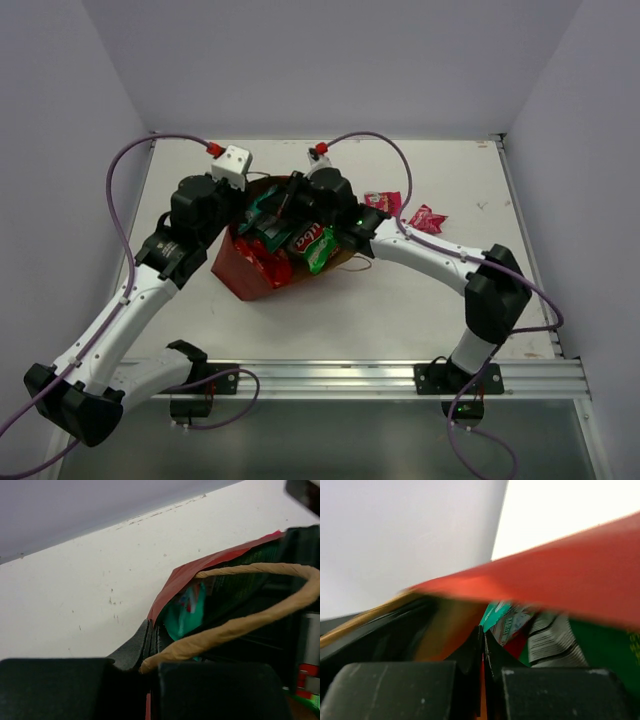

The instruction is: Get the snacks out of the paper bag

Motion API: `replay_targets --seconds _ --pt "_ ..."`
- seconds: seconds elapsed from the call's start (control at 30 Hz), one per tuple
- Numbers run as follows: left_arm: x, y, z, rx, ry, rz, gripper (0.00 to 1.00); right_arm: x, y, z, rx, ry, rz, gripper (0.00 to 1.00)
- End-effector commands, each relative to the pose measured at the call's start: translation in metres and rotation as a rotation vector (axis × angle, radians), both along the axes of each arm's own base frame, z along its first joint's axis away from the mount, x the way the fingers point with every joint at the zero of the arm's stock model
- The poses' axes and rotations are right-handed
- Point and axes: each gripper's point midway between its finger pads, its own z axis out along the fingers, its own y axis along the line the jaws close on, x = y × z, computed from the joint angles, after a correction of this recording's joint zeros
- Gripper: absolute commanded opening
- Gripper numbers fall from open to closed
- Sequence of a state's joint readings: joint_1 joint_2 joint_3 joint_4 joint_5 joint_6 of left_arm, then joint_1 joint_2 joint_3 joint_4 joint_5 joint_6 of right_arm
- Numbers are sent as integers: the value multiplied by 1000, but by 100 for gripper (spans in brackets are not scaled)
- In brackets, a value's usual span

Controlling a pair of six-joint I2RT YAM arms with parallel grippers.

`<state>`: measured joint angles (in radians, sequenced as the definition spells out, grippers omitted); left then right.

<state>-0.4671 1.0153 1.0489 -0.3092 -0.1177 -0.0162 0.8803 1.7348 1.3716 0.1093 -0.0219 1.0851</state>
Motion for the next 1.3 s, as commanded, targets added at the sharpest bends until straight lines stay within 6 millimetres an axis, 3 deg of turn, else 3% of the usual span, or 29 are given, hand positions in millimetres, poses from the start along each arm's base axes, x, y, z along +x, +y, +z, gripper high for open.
replay_targets --seconds 0.0,0.17,0.27,0.33,0.37,0.5,0.6,0.73,0.77,0.8,0.87,0.93,1.0,1.03,1.07,1.1,1.13,1.17,1.2,1.27 --pt "9 13 32 -53 -104 97 0 -18 -20 106 139 -263 64 0" --pt "12 24 42 -50 -131 161 0 -36 -49 157 144 -413 68 0" --pt "14 29 48 -35 -147 187 0 -42 -76 184 107 -500 40 0" --pt "16 32 48 -18 -152 200 0 -40 -99 192 78 -530 9 0" --pt "18 33 49 -18 -154 206 0 -45 -116 206 79 -571 -4 0" --pt "29 43 42 38 -138 264 0 -37 -177 225 22 -616 -51 0" --pt "38 54 43 52 -135 310 0 -23 -219 225 -62 -629 -139 0" --pt "47 62 49 39 -153 319 0 12 -265 197 -162 -573 -268 0" --pt "48 64 51 39 -159 323 0 28 -286 189 -190 -554 -330 0" --pt "48 64 53 44 -167 315 0 46 -293 168 -219 -504 -351 0" --pt "49 60 58 40 -186 287 0 74 -316 151 -244 -473 -396 0" --pt "48 55 61 42 -197 252 0 110 -328 121 -265 -418 -412 0" --pt "48 51 62 47 -205 227 0 136 -344 111 -257 -404 -413 0" --pt "48 48 62 47 -204 209 0 160 -348 85 -260 -357 -402 0" --pt "48 46 60 53 -201 197 0 171 -350 93 -243 -379 -374 0" --pt "48 44 59 57 -198 180 0 182 -349 87 -239 -371 -354 0" --pt "47 39 56 58 -193 152 0 200 -346 59 -251 -323 -328 0" --pt "46 37 55 61 -192 136 0 211 -364 54 -256 -316 -348 0" --pt "45 35 55 71 -195 118 0 218 -366 55 -252 -325 -335 0" --pt "42 29 48 79 -190 73 0 231 -379 27 -257 -265 -354 0"
